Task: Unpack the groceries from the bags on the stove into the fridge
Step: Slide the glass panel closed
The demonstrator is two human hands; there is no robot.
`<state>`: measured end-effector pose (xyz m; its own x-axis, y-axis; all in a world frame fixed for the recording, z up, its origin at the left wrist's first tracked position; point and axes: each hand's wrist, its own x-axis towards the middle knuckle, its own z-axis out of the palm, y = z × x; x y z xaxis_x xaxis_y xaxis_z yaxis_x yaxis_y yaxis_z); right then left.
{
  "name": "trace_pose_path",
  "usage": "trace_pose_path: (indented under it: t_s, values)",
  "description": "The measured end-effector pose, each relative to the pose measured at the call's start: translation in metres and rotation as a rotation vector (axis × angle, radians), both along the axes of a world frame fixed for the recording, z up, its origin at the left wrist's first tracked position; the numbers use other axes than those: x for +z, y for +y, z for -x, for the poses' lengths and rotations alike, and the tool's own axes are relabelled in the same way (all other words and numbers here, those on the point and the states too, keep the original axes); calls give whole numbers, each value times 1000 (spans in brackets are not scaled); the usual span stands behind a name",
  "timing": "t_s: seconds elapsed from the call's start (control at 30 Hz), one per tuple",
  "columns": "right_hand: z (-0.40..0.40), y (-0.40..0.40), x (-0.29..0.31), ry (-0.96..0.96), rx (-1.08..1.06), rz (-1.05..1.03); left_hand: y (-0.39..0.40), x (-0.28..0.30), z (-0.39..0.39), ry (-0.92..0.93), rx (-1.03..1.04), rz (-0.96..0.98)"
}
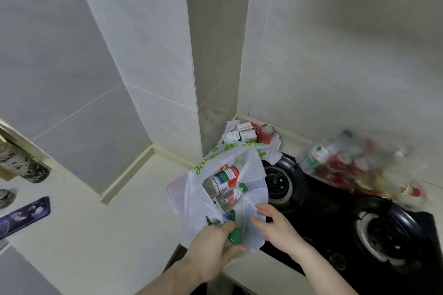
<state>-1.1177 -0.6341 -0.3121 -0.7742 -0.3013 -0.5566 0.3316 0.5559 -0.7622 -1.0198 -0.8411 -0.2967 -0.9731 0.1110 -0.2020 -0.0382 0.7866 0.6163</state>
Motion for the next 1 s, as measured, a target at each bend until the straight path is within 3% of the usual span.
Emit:
trace_pose_path:
  t_s: [0.33, 0.5, 0.6, 0.87, 1.0]
  values:
    - [1, -47, 2, -86, -221, 141, -41, 118, 13, 141, 165, -519]
    - [-8, -78, -28, -130, -151, 77, -70, 124, 23, 197, 196, -358]
    - [-12, -92, -34, -53, -256, 50, -87, 114, 18, 208, 216, -255]
    - [9, -100, -58, 74, -230, -122, -118, 113, 7, 252, 309, -232]
    - [7, -98, -28, 197, -178, -207, -125, 111, -2, 284, 318, -206]
